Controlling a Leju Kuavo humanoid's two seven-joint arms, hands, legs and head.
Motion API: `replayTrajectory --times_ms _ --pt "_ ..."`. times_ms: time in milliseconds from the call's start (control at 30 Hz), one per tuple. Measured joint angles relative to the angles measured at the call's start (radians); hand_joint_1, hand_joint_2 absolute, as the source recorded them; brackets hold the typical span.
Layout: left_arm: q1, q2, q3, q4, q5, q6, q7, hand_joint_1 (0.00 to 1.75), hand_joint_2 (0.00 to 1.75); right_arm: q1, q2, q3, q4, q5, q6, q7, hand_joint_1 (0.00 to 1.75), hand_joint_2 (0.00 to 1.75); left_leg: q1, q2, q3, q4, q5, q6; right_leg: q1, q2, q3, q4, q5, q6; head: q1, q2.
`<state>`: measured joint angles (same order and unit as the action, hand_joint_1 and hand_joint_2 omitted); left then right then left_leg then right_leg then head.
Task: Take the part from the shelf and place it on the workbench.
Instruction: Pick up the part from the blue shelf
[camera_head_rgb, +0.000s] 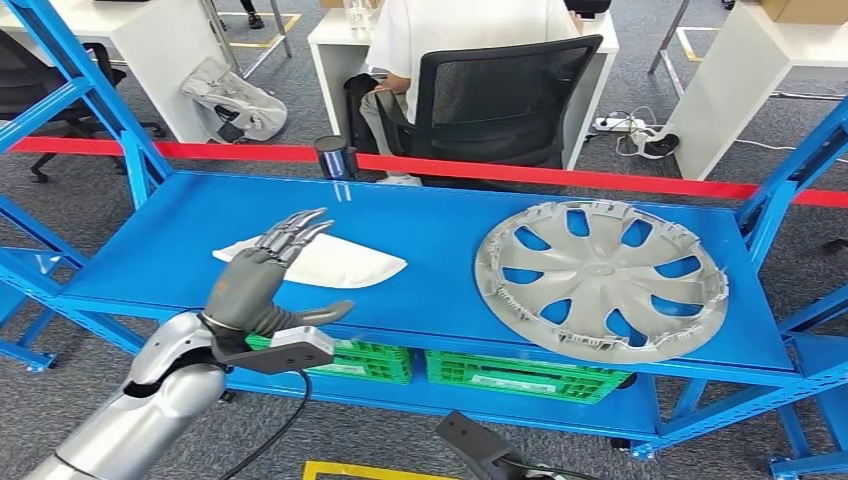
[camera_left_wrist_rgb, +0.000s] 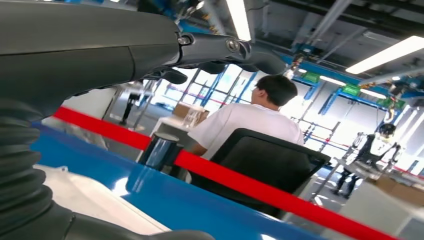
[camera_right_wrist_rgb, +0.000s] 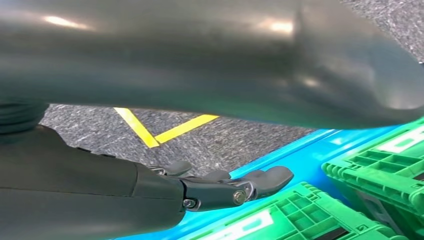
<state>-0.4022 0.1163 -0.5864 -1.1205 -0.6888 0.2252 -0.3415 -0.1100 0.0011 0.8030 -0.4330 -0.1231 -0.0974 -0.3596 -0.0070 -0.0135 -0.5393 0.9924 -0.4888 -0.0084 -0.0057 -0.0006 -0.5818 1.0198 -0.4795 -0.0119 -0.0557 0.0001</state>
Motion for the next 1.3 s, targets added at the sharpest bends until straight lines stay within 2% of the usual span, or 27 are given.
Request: replayTrajectory --times_ms 200,600,1300 --pt "-0.076 -0.009 -0.059 0.109 -0.171 0.011 0.052 0.00 1.75 0.001 0.000 0.000 0.000 0.012 -0.005 0.005 0.00 0.00 0.000 0.000 0.000 0.000 0.000 0.000 0.000 0.000 0.000 0.000 0.000 0.000 0.000 0.000" --pt "-0.170 -0.032 -0.117 0.282 -0.244 -0.009 0.073 0.00 1.75 0.001 0.000 0.000 0.000 0.023 -0.004 0.016 0.00 0.00 0.000 0.000 0.000 0.000 0.000 0.000 0.000 0.000 0.000 0.000 0.000 0.000 0.000 0.000" --pt "-0.207 -0.062 -0.145 0.447 -0.260 -0.046 0.101 0.00 1.75 0.005 0.000 0.000 0.000 0.030 -0.010 0.019 0.00 0.00 0.000 0.000 0.000 0.000 0.000 0.000 0.000 0.000 0.000 0.000 0.000 0.000 0.000 0.000"
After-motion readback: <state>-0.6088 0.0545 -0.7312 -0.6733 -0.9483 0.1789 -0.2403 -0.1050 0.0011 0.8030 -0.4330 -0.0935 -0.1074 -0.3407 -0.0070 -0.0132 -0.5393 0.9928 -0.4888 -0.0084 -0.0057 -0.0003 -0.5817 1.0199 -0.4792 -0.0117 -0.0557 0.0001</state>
